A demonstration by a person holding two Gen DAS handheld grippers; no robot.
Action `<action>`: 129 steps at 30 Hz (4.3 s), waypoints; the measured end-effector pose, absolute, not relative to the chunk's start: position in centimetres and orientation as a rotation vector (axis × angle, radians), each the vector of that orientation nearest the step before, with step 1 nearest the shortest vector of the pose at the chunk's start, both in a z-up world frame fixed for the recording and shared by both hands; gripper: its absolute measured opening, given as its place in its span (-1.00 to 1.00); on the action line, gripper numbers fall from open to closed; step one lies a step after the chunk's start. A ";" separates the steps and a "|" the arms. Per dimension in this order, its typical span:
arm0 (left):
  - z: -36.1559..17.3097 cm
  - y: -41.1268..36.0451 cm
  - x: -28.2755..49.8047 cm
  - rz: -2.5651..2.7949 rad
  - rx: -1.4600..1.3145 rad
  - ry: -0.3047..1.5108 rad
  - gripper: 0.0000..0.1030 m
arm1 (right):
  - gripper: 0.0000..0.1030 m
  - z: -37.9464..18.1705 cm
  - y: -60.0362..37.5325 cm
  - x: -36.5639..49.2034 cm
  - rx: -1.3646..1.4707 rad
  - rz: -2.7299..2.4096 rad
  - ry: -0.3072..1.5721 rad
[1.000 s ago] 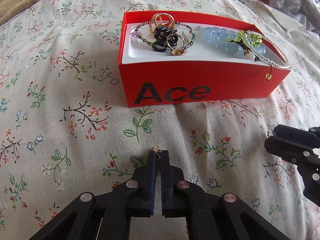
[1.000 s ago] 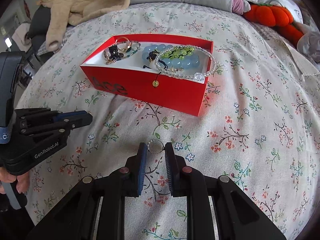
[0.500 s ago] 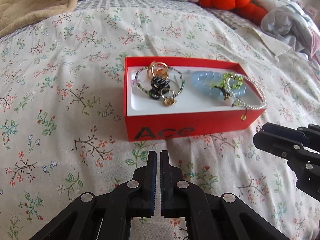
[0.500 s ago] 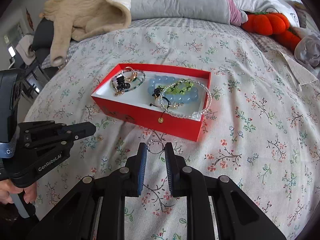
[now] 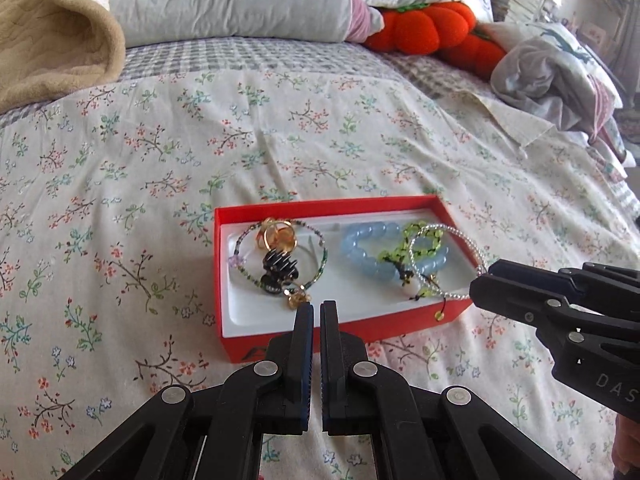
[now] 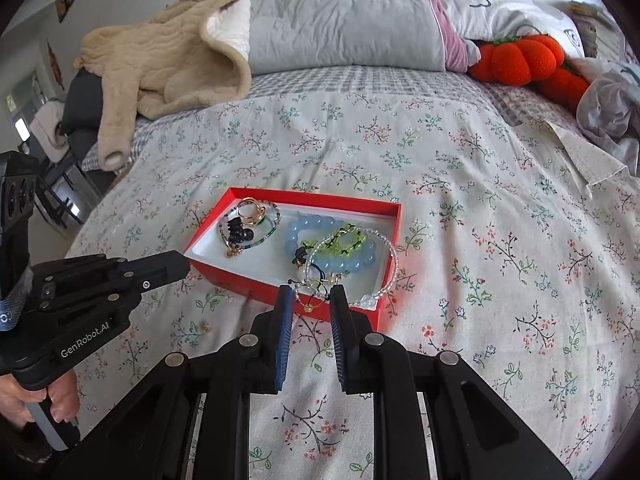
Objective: Organize jewelry
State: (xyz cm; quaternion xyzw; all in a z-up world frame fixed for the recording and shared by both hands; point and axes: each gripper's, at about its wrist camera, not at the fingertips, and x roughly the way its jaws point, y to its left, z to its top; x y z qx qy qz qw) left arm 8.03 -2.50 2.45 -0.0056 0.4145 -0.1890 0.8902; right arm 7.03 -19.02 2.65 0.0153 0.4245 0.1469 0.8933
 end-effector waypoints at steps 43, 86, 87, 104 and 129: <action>-1.7 -1.5 6.3 -0.293 0.019 1.013 -0.89 | -0.62 3.3 -20.3 6.1 0.058 0.328 0.885; 2.1 -1.1 1.6 -0.059 0.088 0.894 0.99 | 0.76 3.7 -21.6 3.0 0.068 0.130 0.958; 2.1 -1.0 1.3 -0.057 0.080 0.900 0.99 | 0.81 3.7 -21.6 2.6 0.067 0.117 0.958; 1.0 -0.4 0.7 -0.037 0.048 0.945 0.99 | 0.85 2.2 -19.5 2.0 -0.028 0.091 0.996; 0.6 -0.5 0.7 -0.029 0.064 0.950 0.99 | 0.85 1.7 -19.4 2.1 -0.041 0.088 1.007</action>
